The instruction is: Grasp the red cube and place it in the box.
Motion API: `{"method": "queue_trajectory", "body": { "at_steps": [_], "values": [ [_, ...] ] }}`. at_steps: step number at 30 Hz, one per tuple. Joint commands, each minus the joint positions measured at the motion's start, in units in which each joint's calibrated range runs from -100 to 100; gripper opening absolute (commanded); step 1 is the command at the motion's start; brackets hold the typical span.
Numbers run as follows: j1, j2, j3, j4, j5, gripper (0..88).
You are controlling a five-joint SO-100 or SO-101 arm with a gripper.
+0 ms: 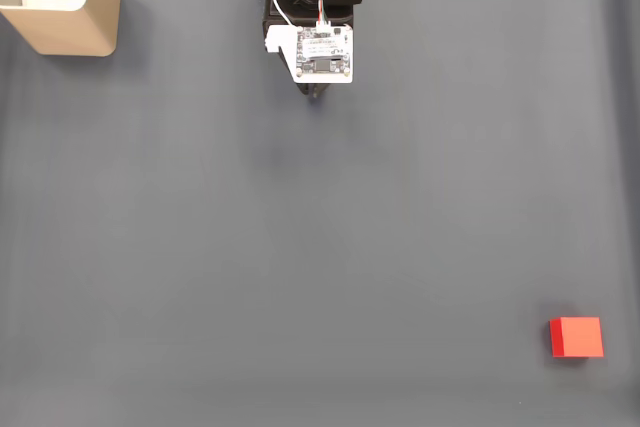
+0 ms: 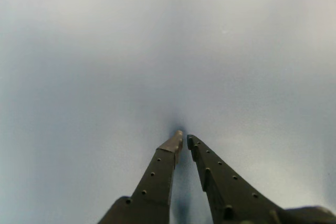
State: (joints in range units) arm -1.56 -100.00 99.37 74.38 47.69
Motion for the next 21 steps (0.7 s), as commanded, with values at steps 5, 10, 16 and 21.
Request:
{"method": "queue_trajectory", "body": {
  "at_steps": [5,10,16,21],
  "values": [
    [-0.1,0.1,0.5,1.3,-0.1,0.1],
    [-0.1,0.1,0.5,0.9,-0.3,0.1],
    [0.8,0.5,0.5,-6.9,-1.0,0.0],
    [1.8,3.3,-0.6,-14.1,0.0,0.0]
  ]
}}
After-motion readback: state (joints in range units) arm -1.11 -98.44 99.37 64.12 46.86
